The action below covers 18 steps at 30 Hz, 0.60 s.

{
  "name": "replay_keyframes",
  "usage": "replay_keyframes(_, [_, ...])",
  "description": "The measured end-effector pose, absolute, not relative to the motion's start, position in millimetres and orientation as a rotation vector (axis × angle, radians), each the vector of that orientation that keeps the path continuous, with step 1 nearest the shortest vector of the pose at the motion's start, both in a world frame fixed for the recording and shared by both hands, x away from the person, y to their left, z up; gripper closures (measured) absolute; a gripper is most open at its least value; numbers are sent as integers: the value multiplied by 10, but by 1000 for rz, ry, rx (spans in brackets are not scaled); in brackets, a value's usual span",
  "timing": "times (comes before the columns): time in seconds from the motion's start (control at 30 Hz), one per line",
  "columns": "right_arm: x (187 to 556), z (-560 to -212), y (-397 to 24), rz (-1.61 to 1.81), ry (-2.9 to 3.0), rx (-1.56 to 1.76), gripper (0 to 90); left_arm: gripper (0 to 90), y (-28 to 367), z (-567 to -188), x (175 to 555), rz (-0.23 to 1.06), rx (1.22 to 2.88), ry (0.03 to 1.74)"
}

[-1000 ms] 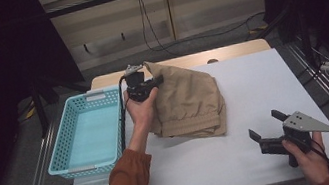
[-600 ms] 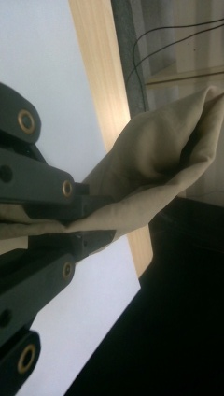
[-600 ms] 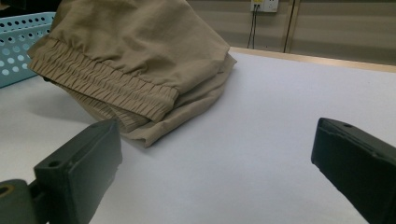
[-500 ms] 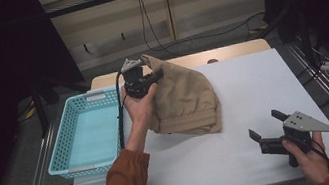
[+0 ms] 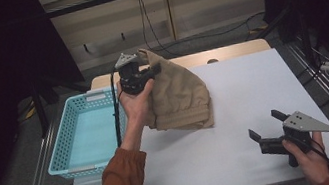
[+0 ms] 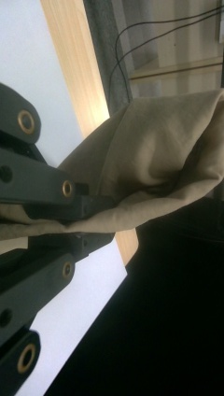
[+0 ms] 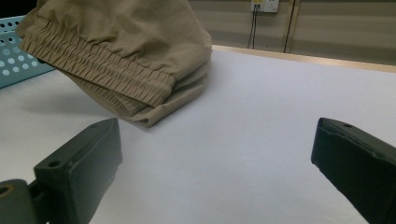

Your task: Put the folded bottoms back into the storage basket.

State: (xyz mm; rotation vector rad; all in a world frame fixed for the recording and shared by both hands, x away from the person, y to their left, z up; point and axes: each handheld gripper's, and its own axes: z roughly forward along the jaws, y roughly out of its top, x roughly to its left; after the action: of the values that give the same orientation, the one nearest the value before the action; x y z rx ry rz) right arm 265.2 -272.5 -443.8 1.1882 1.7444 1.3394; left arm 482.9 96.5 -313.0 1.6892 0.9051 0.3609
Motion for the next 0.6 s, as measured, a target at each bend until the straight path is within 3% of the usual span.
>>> replay_keyframes(0.6, [2657, -4439, -2720, 1342, 1744, 1192, 18, 864, 1023, -2852, 4717, 366, 1652, 847])
